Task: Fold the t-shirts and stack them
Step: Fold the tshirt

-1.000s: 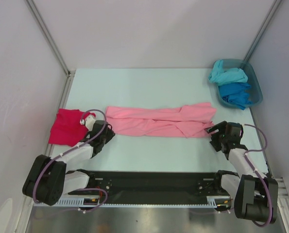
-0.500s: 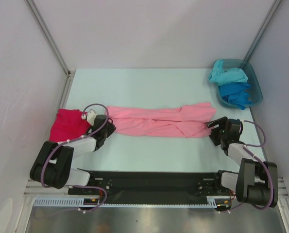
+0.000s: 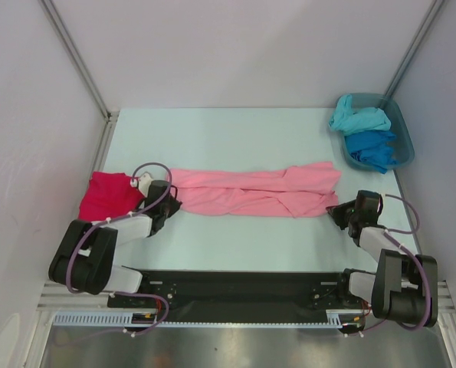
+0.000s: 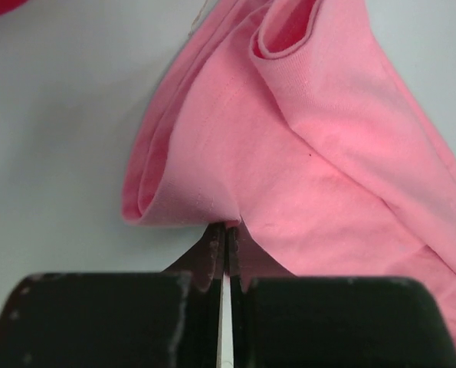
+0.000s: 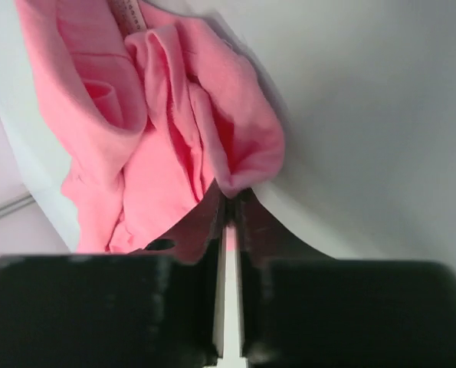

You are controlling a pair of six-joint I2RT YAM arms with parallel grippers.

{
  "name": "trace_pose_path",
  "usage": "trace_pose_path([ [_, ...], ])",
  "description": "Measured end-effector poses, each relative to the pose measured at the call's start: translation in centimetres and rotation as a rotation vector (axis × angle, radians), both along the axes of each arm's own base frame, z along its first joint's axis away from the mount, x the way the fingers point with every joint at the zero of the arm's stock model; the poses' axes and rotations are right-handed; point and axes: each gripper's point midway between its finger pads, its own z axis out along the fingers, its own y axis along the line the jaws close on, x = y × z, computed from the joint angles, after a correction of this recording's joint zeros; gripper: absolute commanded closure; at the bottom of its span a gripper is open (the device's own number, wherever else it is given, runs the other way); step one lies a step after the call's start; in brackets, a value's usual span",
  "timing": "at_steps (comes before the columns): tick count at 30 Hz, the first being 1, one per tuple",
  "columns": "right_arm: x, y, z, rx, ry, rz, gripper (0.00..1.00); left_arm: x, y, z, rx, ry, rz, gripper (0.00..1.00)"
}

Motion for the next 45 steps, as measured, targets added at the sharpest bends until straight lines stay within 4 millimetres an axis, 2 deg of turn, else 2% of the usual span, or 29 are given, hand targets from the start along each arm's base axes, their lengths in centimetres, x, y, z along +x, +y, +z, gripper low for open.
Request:
trace_pose_path([
  [6,0.0,0.1,-1.4,0.03,0.055,-0.017,1.0,-1.1,0.1,1.5,-0.006,0.002,-0.007,1.0],
  [10,2.1,-0.2,-0.9,0.034,0.057,-0.02,1.0,-1.9,-0.1,3.0,-0.015,-0.017,-0.015,1.0],
  [15,6.5,-1.0,1.2,0.023,0.026,-0.028,1.0,-3.7,-1.1,4.2,-0.026,-0.019,-0.038,1.0],
  [20,12.8,-0.1,2.7,0.029,0.011,0.022,1.0,-6.8,-3.8,3.4,-0.034,0.034,-0.109,1.0],
  [24,19.1,2.8,3.1,0.047,0.002,0.126,1.0,-9.9,-6.8,2.0,-0.037,0.098,-0.2,1.0],
  [28,21.8,5.6,2.7,0.06,0.036,0.212,1.0,-13.0,-9.7,0.4,-0.03,0.166,-0.283,1.0],
  [30,22.7,7.2,2.6,0.068,0.059,0.256,1.0,-14.3,-10.7,-0.4,-0.008,0.193,-0.309,1.0],
  [32,23.6,8.7,2.9,0.072,0.068,0.298,1.0,-14.9,-12.6,-0.2,0.003,0.203,-0.339,1.0],
  [35,25.1,11.5,3.6,0.083,0.063,0.371,1.0,-16.0,-16.7,0.0,0.025,0.225,-0.42,1.0],
  [39,25.9,15.0,4.4,0.095,0.06,0.454,1.0,-17.2,-22.5,0.5,0.016,0.234,-0.522,1.0],
  [41,26.0,16.4,4.8,0.105,0.057,0.487,1.0,-17.4,-24.7,0.9,-0.003,0.231,-0.555,1.0],
  [43,25.9,17.5,5.1,0.106,0.058,0.511,1.0,-17.4,-25.8,1.2,-0.016,0.226,-0.573,1.0],
  [45,25.6,17.8,5.2,0.1,0.065,0.523,1.0,-17.3,-26.1,1.4,-0.021,0.22,-0.58,1.0],
])
